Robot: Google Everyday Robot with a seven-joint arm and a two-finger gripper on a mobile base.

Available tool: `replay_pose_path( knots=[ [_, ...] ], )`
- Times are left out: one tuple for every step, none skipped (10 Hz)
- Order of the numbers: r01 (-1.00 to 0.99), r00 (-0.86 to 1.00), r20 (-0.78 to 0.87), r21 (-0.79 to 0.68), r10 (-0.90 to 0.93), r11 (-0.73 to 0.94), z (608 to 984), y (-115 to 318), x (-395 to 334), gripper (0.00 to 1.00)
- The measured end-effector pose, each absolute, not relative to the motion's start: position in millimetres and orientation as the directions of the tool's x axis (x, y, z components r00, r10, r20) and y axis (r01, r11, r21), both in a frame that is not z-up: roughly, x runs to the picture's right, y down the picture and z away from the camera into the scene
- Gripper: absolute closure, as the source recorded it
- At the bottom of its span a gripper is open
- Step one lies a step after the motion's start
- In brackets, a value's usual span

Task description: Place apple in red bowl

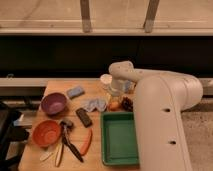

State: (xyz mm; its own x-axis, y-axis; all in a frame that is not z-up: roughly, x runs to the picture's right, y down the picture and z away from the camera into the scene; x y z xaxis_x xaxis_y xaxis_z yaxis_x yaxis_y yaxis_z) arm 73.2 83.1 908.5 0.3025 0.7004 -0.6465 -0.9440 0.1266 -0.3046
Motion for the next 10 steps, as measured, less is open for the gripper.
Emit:
replay_pose_path(
  knots=[
    [-0.947, 0.296, -0.64, -0.295, 0.709, 0.128, 906, 79, 76, 1.0],
    [-0.951, 0.287, -0.63, -0.278, 0.722, 0.136, 900, 69, 82, 1.0],
    [-0.953, 0.285, -0.612, -0.263, 0.738, 0.15, 890, 56, 85, 1.0],
    [-0.954, 0.286, -0.596, -0.255, 0.751, 0.16, 880, 44, 86, 1.0],
    [-0.952, 0.291, -0.566, -0.251, 0.771, 0.176, 862, 23, 86, 1.0],
    [-0.948, 0.305, -0.55, -0.256, 0.778, 0.19, 849, 8, 84, 1.0],
    [-0.935, 0.34, -0.534, -0.279, 0.774, 0.218, 838, -4, 73, 1.0],
    [-0.918, 0.379, -0.518, -0.313, 0.767, 0.243, 832, -12, 53, 1.0],
    [-0.899, 0.419, -0.501, -0.35, 0.757, 0.265, 830, -19, 31, 1.0],
    [-0.873, 0.461, -0.488, -0.397, 0.741, 0.282, 832, -20, 5, 1.0]
  ],
)
